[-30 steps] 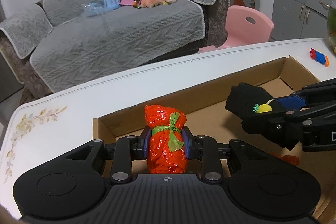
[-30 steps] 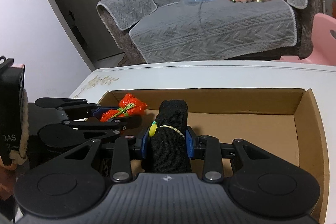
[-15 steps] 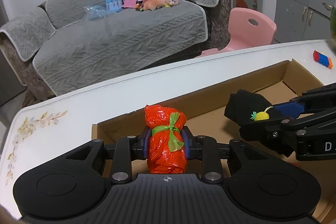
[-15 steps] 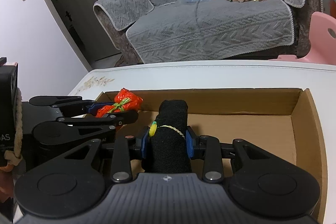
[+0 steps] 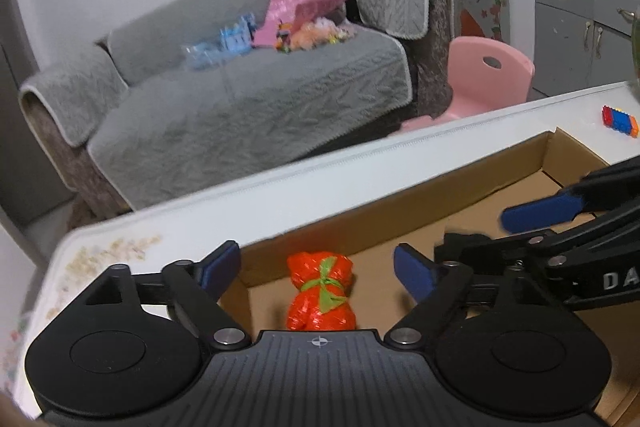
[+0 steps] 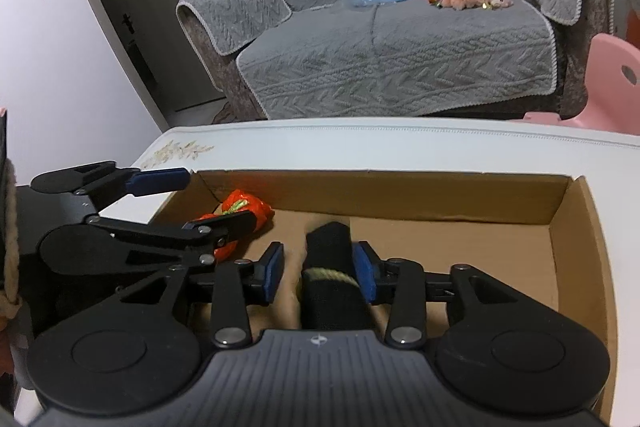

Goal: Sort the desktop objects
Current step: 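Open both tools to release the orange bag and black sock into the tray, then move the left tool to the pink fuzzy sock and the right tool to the blue sock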

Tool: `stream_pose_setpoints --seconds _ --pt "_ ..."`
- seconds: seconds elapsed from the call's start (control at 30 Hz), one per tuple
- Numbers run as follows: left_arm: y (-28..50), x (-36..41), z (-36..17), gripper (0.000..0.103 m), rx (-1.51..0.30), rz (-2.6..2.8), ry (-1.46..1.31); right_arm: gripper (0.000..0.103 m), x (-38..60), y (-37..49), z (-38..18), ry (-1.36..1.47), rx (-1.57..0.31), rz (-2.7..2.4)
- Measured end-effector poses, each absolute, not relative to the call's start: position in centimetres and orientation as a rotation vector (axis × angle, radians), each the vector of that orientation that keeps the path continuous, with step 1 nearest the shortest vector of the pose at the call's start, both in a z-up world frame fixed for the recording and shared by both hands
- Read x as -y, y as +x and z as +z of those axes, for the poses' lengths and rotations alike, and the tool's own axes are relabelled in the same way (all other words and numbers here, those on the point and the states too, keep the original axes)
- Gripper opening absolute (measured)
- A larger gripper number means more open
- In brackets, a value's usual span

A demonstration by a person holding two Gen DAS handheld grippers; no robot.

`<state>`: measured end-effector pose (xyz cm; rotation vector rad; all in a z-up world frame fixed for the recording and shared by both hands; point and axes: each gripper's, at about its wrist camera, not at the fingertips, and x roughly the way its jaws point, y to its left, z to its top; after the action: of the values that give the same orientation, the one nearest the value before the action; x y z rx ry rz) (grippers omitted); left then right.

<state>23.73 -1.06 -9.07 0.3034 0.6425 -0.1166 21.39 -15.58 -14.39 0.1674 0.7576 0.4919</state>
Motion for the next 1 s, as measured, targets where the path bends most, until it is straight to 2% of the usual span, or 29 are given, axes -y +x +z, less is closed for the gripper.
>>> stream_pose_setpoints --seconds 0.07,0.27,0.4,0.6,0.77,0.83,0.93,1.0 --pt "23.2 1.1 -8.8 0.089 -0.63 -0.112 0.311 0.062 15.7 21.1 -14.0 0.159 -0.734 0.481" --pt "21.3 1.1 -7.8 0.092 -0.59 -0.093 0.336 0.061 16.6 19.9 -12.8 0.159 -0.697 0.475" --pt "19.5 1.2 -6.6 0.103 -0.539 -0.063 0.355 0.065 17.8 18.1 -11.7 0.19 -0.655 0.483" --pt "14.8 0.8 -4.7 0.103 -0.466 -0.027 0.389 0.078 19.9 14.1 -10.0 0.229 -0.576 0.491" --pt "10.2 0.1 -4.0 0.103 -0.443 -0.008 0.394 0.085 21.8 9.8 -9.1 0.261 -0.522 0.495" --pt "8.0 -0.5 -4.1 0.103 -0.445 -0.006 0.395 0.085 22.5 8.0 -9.1 0.276 -0.509 0.503" --pt "4.8 -1.7 -4.6 0.103 -0.458 -0.001 0.38 0.093 23.2 5.4 -9.3 0.262 -0.49 0.49" --pt "3.1 -2.4 -5.3 0.103 -0.491 0.002 0.364 0.095 23.6 4.2 -9.7 0.241 -0.484 0.476"
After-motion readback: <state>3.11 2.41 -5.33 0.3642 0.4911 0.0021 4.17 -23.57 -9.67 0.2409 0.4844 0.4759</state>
